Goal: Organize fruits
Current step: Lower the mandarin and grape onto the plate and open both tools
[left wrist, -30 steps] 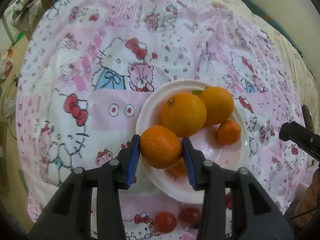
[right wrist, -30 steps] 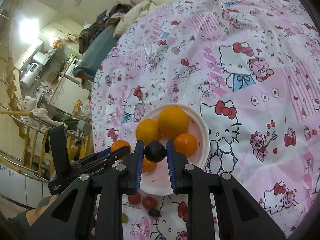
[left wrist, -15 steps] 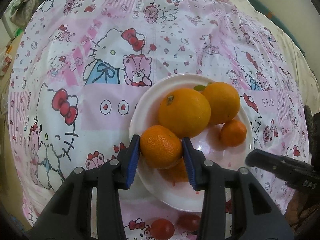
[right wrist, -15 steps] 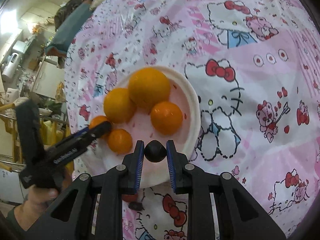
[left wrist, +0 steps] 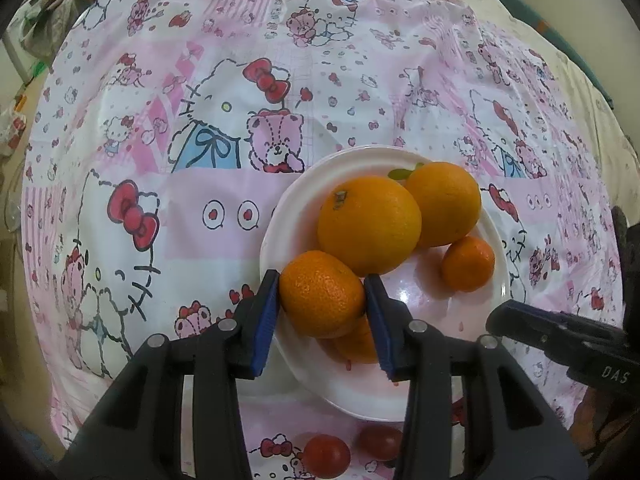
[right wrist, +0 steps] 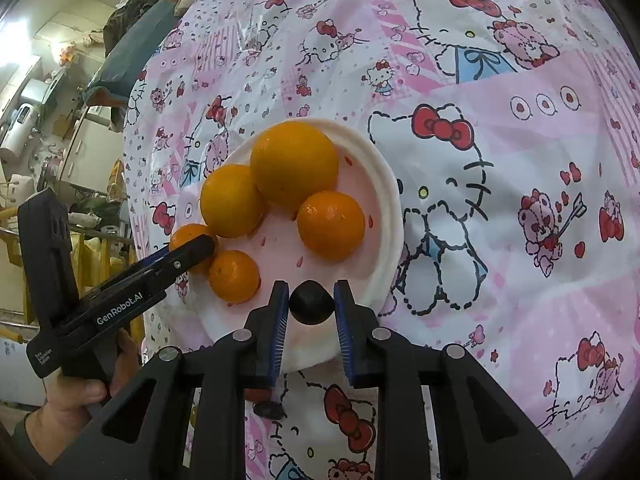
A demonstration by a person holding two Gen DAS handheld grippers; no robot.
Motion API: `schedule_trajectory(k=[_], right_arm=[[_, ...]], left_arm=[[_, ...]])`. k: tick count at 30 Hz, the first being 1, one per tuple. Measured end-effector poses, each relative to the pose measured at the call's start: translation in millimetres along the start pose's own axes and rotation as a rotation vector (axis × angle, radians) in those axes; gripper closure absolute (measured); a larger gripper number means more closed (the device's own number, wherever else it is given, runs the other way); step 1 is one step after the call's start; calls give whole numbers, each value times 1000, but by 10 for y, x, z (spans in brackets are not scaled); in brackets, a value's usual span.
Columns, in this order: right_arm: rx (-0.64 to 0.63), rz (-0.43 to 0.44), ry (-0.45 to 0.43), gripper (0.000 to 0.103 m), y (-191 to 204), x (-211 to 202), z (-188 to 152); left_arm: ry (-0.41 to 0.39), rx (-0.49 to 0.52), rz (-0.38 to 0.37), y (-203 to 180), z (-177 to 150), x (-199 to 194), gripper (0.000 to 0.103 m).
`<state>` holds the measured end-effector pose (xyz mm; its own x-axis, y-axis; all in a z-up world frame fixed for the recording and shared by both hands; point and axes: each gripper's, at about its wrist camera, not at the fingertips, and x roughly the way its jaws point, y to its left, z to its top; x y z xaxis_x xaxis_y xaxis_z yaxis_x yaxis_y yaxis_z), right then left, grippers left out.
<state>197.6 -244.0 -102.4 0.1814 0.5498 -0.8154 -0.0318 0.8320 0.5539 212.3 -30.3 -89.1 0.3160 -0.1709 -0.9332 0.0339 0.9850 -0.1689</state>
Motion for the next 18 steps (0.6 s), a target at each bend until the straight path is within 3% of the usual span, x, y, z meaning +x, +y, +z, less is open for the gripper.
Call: schedule_trajectory(k=[4, 6, 8, 13, 18], right_arm=[[2, 3, -3, 76, 1, -6, 0], [-3, 0, -6, 76, 7, -13, 2], [0, 3, -12, 76, 3, -31, -1], [29, 16, -30, 76, -58, -102, 8], [34, 17, -50, 65, -73, -187, 12]], left_arm=[[6, -4, -7, 8, 4, -1, 62], [-5, -7, -23, 6, 0, -24, 46], [-26, 1, -6, -8, -4, -57, 40], [-27, 12, -12, -27, 0, -78, 34], [-41, 18, -21, -62, 3, -125, 30]])
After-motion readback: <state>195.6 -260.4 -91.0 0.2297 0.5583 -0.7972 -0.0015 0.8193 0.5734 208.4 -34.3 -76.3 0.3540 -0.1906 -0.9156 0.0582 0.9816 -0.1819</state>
